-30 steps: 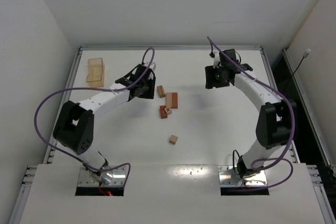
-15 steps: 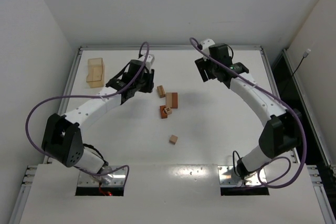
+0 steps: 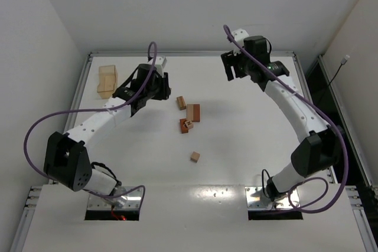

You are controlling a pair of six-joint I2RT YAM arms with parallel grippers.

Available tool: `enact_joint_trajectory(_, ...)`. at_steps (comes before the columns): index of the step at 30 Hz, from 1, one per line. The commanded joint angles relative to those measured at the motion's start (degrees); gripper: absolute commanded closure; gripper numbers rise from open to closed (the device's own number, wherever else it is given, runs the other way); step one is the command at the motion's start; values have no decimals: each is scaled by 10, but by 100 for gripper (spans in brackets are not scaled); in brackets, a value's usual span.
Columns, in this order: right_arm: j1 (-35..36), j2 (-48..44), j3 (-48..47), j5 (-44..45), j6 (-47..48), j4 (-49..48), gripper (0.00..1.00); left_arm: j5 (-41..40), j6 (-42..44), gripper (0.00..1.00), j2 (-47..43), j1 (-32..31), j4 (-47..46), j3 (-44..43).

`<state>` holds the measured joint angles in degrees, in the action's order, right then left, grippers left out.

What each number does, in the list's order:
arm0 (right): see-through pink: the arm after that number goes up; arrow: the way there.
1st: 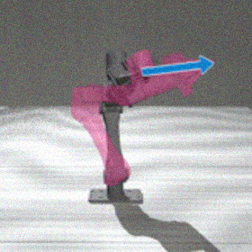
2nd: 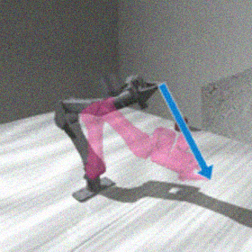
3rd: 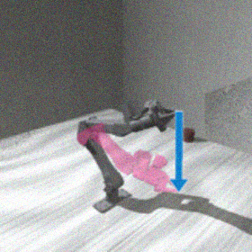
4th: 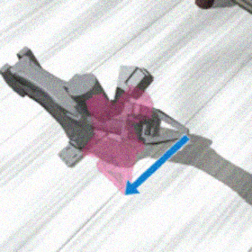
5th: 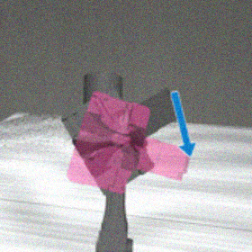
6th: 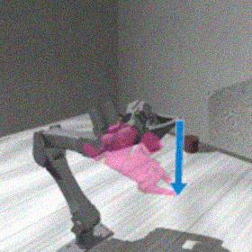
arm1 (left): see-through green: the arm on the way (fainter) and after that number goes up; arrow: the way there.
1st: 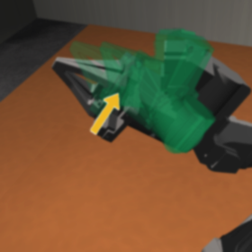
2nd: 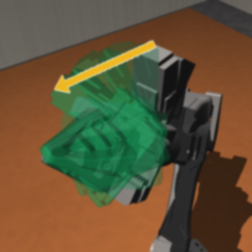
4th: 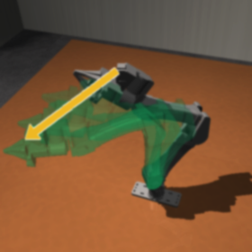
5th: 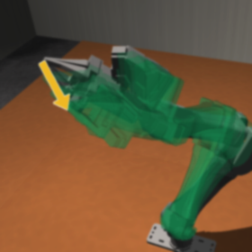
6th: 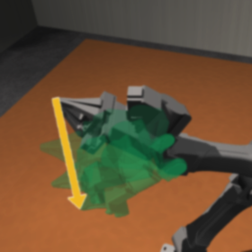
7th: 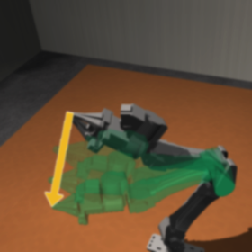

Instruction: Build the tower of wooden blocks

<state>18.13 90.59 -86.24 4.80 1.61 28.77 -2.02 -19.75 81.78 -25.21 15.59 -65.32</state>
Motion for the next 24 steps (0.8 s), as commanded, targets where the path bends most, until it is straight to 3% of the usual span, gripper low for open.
enact_joint_trajectory(1,1,-7,15,-9,-42,0,31,-41,-41,100,7,-19,-18,-30)
enact_joint_trajectory(4,-5,-21,45,-1,-69,0,30,-41,-66,100,61,-32,23,-82)
enact_joint_trajectory(10,-15,-21,74,-38,-92,-11,14,-71,-102,100,131,-68,71,-139)
enact_joint_trajectory(17,-15,27,58,-53,-142,3,12,-81,-121,100,178,-112,77,-160)
enact_joint_trajectory(24,5,50,53,-17,-168,-3,13,-81,-143,100,219,-112,72,-166)
